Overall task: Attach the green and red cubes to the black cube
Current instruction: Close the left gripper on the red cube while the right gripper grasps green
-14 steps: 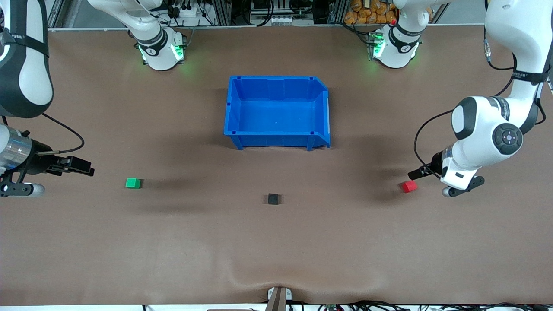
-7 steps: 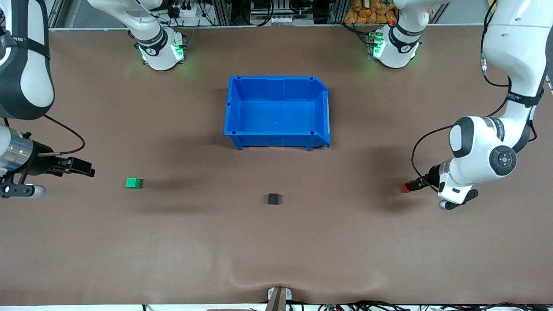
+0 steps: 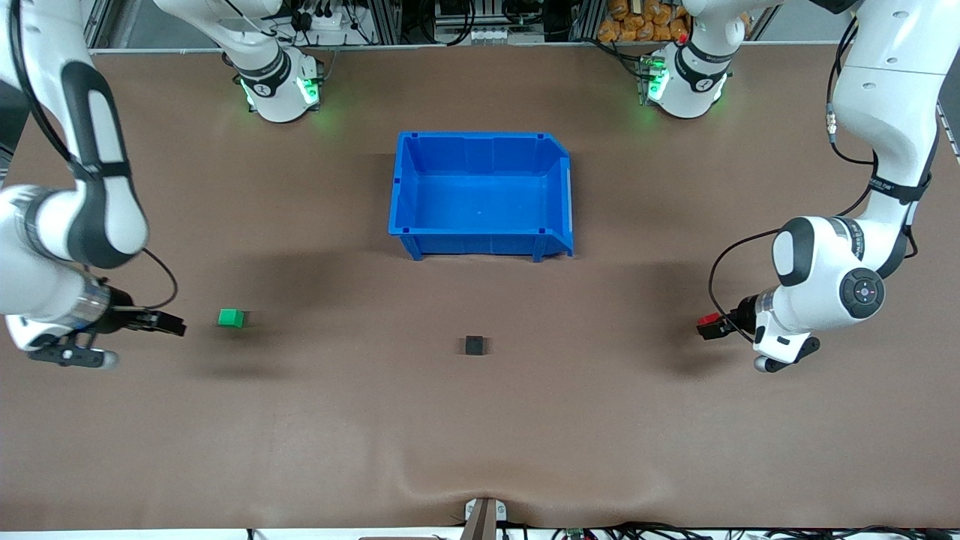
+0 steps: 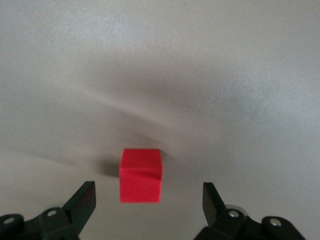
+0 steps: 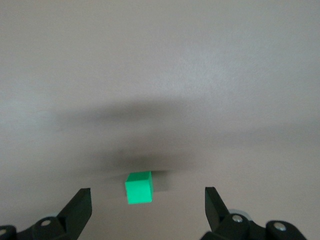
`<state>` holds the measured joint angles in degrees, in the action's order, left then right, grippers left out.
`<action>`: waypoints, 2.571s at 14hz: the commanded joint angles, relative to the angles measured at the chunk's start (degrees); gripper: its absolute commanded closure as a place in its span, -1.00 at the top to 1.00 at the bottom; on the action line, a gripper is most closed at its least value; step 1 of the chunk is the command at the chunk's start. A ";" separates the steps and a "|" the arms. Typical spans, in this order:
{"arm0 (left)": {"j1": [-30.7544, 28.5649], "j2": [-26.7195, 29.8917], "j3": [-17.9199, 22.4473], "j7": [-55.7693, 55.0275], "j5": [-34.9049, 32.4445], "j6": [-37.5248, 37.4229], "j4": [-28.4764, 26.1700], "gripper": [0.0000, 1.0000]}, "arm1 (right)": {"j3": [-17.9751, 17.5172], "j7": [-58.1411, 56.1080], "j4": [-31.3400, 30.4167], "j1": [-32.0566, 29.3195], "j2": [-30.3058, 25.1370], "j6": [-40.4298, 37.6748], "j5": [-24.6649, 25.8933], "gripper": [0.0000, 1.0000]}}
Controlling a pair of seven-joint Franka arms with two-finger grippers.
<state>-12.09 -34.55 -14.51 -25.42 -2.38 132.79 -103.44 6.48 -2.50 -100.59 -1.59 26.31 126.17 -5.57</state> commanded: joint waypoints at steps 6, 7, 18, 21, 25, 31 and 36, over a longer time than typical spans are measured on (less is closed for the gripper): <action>0.05 -2.19 0.54 -0.51 -0.25 1.94 1.05 0.89 | -1.03 -9.25 -2.77 -0.52 5.50 3.02 -0.67 1.00; 0.05 -2.28 0.54 -0.42 -0.26 1.94 0.96 0.77 | -1.11 -9.54 -2.60 -0.52 5.85 3.64 -0.76 1.00; 0.05 -3.60 0.54 -0.51 -0.17 1.94 1.66 -0.20 | -0.94 -3.21 -6.46 3.43 7.00 5.14 -0.15 1.00; 0.05 -3.60 0.54 -1.13 -0.17 1.94 1.66 -1.00 | -0.94 -3.31 -7.86 3.34 6.91 5.31 -0.15 1.00; 0.92 -3.59 0.53 -6.62 0.10 1.34 3.85 -1.00 | -0.94 -3.39 -8.40 3.17 7.00 5.23 -0.15 1.00; 7.34 -5.27 0.45 -30.45 0.01 0.89 8.51 -1.00 | -0.94 -3.65 -7.78 3.08 7.00 5.14 0.03 -0.28; 14.19 -11.50 0.54 -50.23 0.27 -7.97 20.71 -1.00 | -0.85 -11.73 -5.69 3.08 6.91 4.88 0.03 -1.00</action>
<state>-0.26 -41.71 -14.35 -70.04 -2.36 129.85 -90.95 6.01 -11.01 -107.99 2.05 33.62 131.60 -5.60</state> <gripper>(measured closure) 0.604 0.599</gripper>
